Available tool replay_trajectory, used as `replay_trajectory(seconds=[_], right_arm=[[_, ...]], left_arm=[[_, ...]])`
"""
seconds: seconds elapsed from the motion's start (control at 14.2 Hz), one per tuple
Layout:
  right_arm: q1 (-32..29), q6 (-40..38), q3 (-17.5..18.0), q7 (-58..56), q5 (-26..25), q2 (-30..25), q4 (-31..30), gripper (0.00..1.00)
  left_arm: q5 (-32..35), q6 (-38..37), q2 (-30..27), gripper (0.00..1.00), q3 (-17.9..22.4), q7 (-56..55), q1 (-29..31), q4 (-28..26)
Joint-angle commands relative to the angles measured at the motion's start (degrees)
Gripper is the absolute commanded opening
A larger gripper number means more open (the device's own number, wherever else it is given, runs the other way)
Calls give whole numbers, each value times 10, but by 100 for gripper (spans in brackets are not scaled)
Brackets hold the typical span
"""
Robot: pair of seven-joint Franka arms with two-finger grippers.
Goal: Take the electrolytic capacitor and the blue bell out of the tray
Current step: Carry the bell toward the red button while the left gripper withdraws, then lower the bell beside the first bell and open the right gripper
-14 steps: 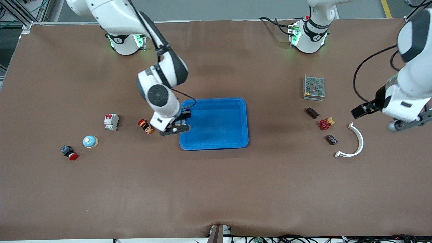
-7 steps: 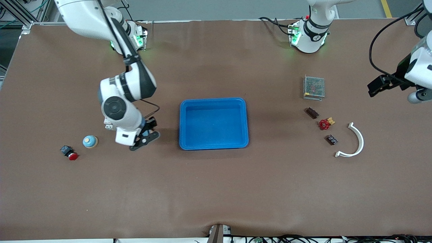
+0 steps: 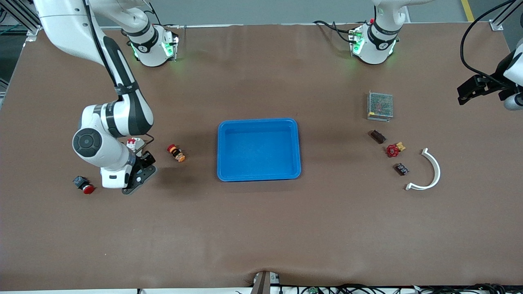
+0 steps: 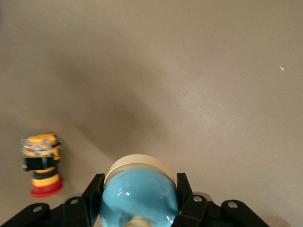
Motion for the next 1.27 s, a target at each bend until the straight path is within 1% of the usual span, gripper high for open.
replay_trajectory(seconds=[0.0,0.14,0.49,0.92,0.99,1.06,1.13,1.2], right_arm=[[-10,51,10,-16,-3,13,-24,48],[-11,81,11,-17,-2,29,-36,48],[-11,116,13,-16,-1,58,-44,48],[-11,138,15,-16,3,76,-44,49],[-11,138,15,-16,3,76,-43,52],[-11,138,16,-15,3,76,-43,65],[-12,138,16,-15,4,76,-42,100],[-12,137,16,-14,8,76,-42,100]], left_arm=[[-12,-11,-12,100,3,10,-8,-6],[-13,-11,-12,100,2,10,-8,-6],[-29,-6,-11,100,2,10,-7,-7],[-30,-6,-6,100,1,10,-8,-6],[-30,-8,-7,100,0,10,-8,-5],[-30,-10,-9,100,0,11,-6,-6],[-30,-10,-9,100,0,11,-5,-5],[-30,-10,-9,100,0,11,-6,-5]])
